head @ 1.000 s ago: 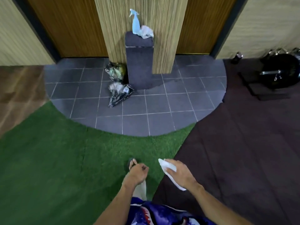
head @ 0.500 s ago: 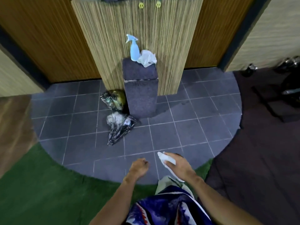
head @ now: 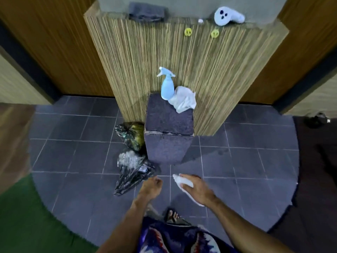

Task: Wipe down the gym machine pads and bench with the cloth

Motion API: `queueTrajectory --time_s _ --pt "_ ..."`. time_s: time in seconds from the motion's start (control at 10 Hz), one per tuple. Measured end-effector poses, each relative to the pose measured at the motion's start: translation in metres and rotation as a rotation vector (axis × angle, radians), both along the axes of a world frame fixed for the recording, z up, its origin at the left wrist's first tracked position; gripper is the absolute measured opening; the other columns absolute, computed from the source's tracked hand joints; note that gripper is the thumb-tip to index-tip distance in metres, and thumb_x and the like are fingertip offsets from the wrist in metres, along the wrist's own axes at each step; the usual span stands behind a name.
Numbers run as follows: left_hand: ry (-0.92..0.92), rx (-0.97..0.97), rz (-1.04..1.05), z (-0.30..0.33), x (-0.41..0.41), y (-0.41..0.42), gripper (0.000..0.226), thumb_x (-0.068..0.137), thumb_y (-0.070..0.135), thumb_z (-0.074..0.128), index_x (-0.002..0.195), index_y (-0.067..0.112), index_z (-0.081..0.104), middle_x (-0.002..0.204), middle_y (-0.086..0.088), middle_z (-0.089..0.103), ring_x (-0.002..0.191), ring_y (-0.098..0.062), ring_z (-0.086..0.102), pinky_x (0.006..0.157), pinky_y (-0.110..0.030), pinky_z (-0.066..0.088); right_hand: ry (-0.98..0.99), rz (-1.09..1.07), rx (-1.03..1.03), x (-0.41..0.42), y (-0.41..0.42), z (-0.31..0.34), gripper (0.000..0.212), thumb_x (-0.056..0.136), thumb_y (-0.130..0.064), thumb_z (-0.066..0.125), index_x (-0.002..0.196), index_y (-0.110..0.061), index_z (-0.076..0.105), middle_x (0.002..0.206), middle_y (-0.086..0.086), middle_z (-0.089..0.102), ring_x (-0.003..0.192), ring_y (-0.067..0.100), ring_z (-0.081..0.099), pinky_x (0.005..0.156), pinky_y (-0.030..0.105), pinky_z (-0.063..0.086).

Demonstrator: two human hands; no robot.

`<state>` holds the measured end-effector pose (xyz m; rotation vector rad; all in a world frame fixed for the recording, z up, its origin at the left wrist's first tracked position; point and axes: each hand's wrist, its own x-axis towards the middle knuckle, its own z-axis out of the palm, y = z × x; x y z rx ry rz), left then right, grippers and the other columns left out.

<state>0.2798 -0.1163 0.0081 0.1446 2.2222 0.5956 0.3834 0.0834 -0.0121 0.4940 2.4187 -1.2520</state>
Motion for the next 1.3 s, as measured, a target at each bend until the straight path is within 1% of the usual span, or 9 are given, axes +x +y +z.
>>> queueTrajectory --time_s 0.1,0.2,0.3,0.6,0.8,0.9,1.0,1.2,1.3 --pt "0.016 -0.001 0.019 -0.002 -0.057 0.020 0.034 0.098 0.023 0.040 0.108 0.004 0.066 0.119 -0.017 0.066 0.111 -0.036 0.061 0.091 -0.036 0.047 0.002 0.071 0.067 -0.068 0.024 0.019 0.050 0.093 -0.050 0.063 0.137 -0.028 0.059 0.136 -0.009 0.061 0.123 0.007 0.057 0.110 0.031 0.043" --pt "0.015 0.026 0.001 -0.006 -0.119 0.040 0.032 0.096 0.016 0.039 0.096 -0.001 0.066 0.110 -0.019 0.068 0.106 -0.036 0.063 0.088 -0.039 0.049 0.039 0.131 0.085 -0.133 0.048 0.022 0.044 0.097 -0.038 0.064 0.139 -0.026 0.058 0.136 -0.011 0.059 0.120 0.001 0.051 0.106 0.022 0.039" --pt "0.053 0.043 -0.013 -0.006 -0.182 0.057 0.031 0.099 0.015 0.036 0.086 0.000 0.061 0.100 -0.023 0.065 0.102 -0.038 0.063 0.084 -0.041 0.049 0.046 0.179 0.093 -0.195 0.066 0.027 0.044 0.097 -0.039 0.063 0.139 -0.030 0.057 0.136 -0.014 0.058 0.124 0.005 0.051 0.106 0.023 0.038" --pt "0.396 0.011 -0.034 -0.030 -0.311 0.089 0.024 0.097 0.027 0.044 0.107 0.016 0.062 0.111 -0.012 0.065 0.101 -0.034 0.062 0.089 -0.040 0.052 0.131 0.476 0.211 -0.344 0.113 0.007 0.048 0.097 -0.046 0.057 0.144 -0.041 0.047 0.143 -0.008 0.049 0.133 0.015 0.049 0.108 0.045 0.045" --pt "0.650 0.018 -0.160 -0.099 -0.325 0.099 0.047 0.099 0.036 0.035 0.142 0.019 0.046 0.155 -0.011 0.036 0.142 -0.033 0.037 0.110 -0.046 0.040 0.487 0.794 0.501 -0.358 0.132 -0.061 0.049 0.099 -0.050 0.042 0.147 -0.036 0.046 0.153 0.003 0.046 0.142 0.026 0.042 0.109 0.043 0.045" --pt "0.667 -0.031 -0.216 -0.127 -0.305 0.095 0.056 0.101 0.039 0.028 0.152 0.018 0.028 0.164 -0.008 0.015 0.152 -0.027 0.015 0.119 -0.046 0.024 0.487 0.904 0.566 -0.340 0.138 -0.099 0.060 0.101 -0.059 0.039 0.156 -0.038 0.027 0.167 0.004 0.022 0.155 0.028 0.016 0.124 0.049 0.024" --pt "0.686 -0.057 -0.204 -0.137 -0.299 0.096 0.057 0.103 0.037 0.028 0.155 0.018 0.018 0.165 -0.006 0.006 0.154 -0.024 0.002 0.123 -0.044 0.014 0.537 0.868 0.550 -0.340 0.143 -0.110 0.060 0.102 -0.057 0.043 0.156 -0.038 0.025 0.168 0.004 0.018 0.156 0.028 0.012 0.125 0.050 0.019" --pt "0.670 -0.136 -0.247 -0.129 -0.305 0.102 0.058 0.103 0.039 0.024 0.156 0.019 0.014 0.165 -0.007 0.005 0.154 -0.025 0.002 0.122 -0.043 0.013 0.476 0.904 0.468 -0.350 0.144 -0.094 0.060 0.102 -0.058 0.041 0.157 -0.039 0.024 0.169 0.003 0.013 0.157 0.025 0.005 0.126 0.046 0.006" --pt "0.628 -0.105 -0.238 -0.109 -0.295 0.096 0.058 0.101 0.041 0.019 0.152 0.014 0.028 0.162 -0.013 0.019 0.151 -0.031 0.019 0.120 -0.046 0.024 0.425 0.782 0.435 -0.337 0.142 -0.072 0.062 0.102 -0.061 0.037 0.157 -0.038 0.022 0.169 -0.001 0.011 0.157 0.019 0.003 0.127 0.048 0.009"
